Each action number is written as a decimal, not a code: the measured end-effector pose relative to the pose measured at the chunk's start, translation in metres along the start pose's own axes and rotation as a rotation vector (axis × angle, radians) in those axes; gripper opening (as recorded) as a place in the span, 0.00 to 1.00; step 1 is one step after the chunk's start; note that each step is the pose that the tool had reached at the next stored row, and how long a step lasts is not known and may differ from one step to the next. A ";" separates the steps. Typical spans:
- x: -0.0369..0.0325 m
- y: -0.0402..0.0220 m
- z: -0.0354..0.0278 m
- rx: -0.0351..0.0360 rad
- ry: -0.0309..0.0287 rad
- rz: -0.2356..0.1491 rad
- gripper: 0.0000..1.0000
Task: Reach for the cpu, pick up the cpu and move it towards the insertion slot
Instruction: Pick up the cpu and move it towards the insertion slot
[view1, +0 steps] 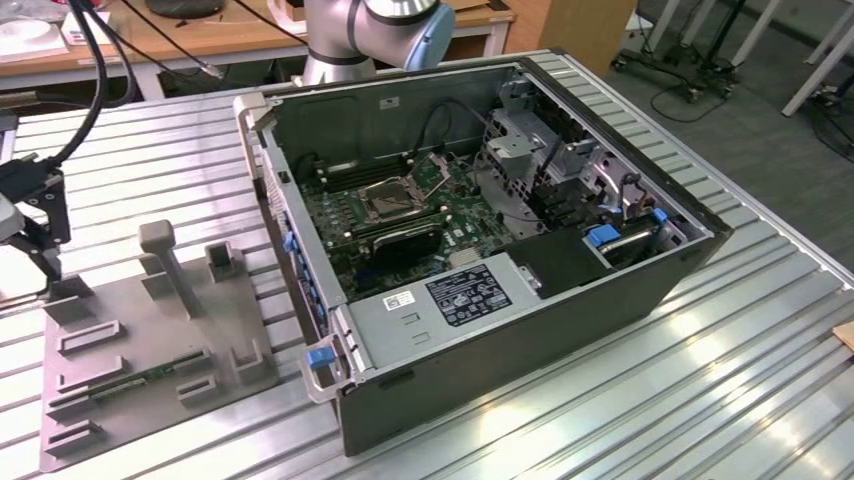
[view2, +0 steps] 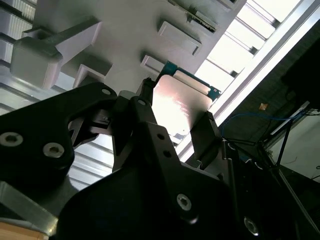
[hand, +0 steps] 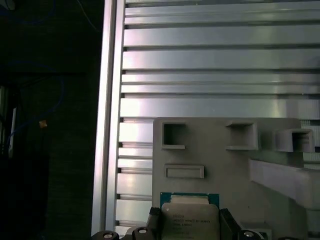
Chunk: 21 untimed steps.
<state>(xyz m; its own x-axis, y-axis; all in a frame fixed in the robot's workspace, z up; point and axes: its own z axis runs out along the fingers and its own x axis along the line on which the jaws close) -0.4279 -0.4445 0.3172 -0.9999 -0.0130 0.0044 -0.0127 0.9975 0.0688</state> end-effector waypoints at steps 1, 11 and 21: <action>0.0000 0.0002 -0.0022 0.0000 0.0000 0.000 0.54; 0.0001 0.0020 -0.0292 -0.0001 0.0000 -0.001 0.54; 0.0002 0.0035 -0.0510 -0.0001 0.0000 -0.001 0.54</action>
<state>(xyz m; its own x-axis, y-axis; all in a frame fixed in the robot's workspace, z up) -0.4279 -0.4445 0.3683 -0.9999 -0.0139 0.0043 -0.0135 0.9975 0.0689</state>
